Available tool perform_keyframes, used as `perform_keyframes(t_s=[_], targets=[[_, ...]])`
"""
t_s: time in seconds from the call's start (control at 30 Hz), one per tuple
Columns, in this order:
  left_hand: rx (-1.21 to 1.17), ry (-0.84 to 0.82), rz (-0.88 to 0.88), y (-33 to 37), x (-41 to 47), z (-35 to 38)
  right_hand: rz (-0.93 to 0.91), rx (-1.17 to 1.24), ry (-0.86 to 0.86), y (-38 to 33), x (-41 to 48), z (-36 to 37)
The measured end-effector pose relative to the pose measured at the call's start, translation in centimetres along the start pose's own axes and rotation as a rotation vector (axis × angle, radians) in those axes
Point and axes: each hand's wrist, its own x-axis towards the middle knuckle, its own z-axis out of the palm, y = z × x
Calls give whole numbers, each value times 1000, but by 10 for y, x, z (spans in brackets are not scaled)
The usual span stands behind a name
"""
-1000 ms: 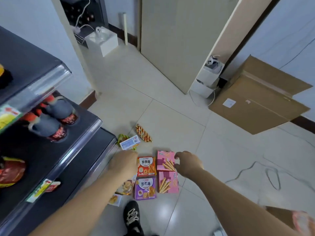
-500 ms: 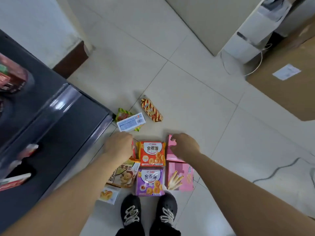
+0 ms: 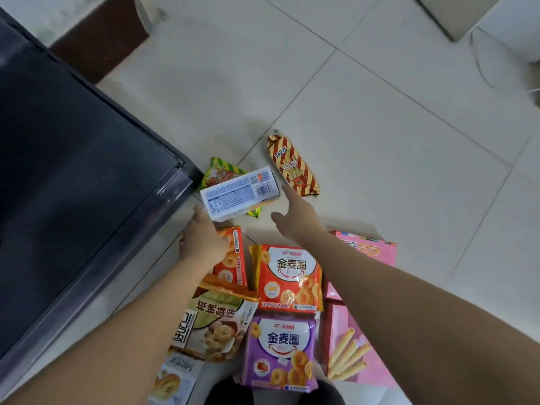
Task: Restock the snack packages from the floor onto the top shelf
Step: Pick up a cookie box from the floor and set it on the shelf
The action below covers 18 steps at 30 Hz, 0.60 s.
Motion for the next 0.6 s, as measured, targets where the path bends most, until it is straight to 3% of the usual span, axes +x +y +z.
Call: perform_keyframes(t_s=[0.27, 0.6], targets=[[-424, -17, -52, 6, -18, -13, -34, 237, 106, -12, -28, -9], [-455, 146, 52, 45, -158, -128, 36, 444, 302, -94, -175, -98]])
